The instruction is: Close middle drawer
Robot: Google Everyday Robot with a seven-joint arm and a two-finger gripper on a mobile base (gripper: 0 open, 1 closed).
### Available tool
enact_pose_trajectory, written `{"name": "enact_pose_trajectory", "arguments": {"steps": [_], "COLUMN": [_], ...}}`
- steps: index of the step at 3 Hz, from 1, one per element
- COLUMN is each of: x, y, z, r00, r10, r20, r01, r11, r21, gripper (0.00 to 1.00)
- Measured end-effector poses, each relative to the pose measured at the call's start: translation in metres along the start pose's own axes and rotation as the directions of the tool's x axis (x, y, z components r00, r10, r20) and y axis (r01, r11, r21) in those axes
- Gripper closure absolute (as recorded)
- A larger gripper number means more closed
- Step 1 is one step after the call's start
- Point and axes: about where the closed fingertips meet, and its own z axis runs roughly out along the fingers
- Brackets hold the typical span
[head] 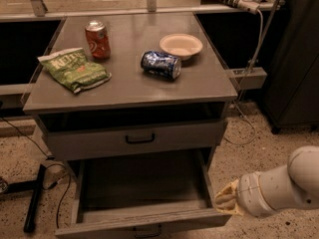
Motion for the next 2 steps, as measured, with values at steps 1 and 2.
{"name": "enact_pose_trajectory", "arguments": {"steps": [1,2], "x": [0.032,0.07], "y": [0.0,-0.012], "z": [0.033,0.052], "r00": [0.998,0.995], "r10": [0.032,0.076], "r20": [-0.051,-0.062], "r01": [-0.029,-0.071], "r11": [0.9985,0.9936], "r21": [0.046,0.088], "gripper": [1.0,1.0]}}
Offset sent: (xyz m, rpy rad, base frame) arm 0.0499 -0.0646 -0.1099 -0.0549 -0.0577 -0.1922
